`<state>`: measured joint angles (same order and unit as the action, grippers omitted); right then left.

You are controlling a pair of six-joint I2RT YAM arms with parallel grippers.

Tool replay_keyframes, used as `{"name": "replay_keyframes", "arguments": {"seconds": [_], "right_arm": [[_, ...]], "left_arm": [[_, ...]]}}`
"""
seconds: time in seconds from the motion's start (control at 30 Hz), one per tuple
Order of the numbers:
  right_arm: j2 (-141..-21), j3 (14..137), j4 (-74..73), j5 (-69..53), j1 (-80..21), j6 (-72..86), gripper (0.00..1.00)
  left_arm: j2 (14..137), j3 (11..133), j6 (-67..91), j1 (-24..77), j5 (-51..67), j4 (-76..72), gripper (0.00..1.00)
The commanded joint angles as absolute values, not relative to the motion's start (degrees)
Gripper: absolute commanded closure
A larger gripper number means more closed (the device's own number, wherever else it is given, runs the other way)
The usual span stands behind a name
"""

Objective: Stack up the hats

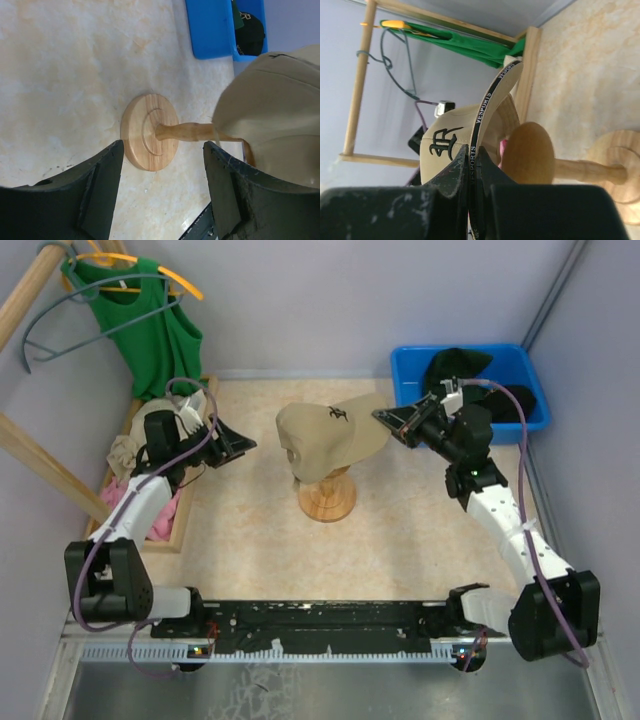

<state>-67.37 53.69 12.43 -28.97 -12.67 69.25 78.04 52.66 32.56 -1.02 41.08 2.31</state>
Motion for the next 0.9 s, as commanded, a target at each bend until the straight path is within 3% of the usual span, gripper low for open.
{"name": "replay_keyframes", "arguments": {"seconds": [0.0,0.27,0.53,0.6,0.7,0.87], "right_arm": [[-62.06,48.70,17.00,-25.25,-13.44,66.64,1.00],[-59.29,37.79,21.26,-22.61,-13.42,64.62,1.00],[-57.98,33.07,22.10,-22.53,-13.42,62.31,1.00],[-57.48,32.96,20.80,-22.36,-13.40,61.40,0.84],[-56.75,32.64,19.16,-21.80,-13.39,60.23,0.79],[-55.96,31.65,16.40,-20.65,-13.45,58.17,0.48]], "left_arm": [[74.66,48.86,36.75,-1.20,44.26,0.14,0.29],[69.12,40.93,39.44,0.84,46.56,-2.35,0.28],[72.09,41.65,40.42,7.72,45.03,-4.97,0.28],[73.53,42.15,40.43,8.94,44.85,-5.50,0.28],[75.25,42.29,40.37,10.09,44.48,-6.44,0.28],[77.14,42.88,39.78,10.63,44.15,-6.65,0.28]]}}
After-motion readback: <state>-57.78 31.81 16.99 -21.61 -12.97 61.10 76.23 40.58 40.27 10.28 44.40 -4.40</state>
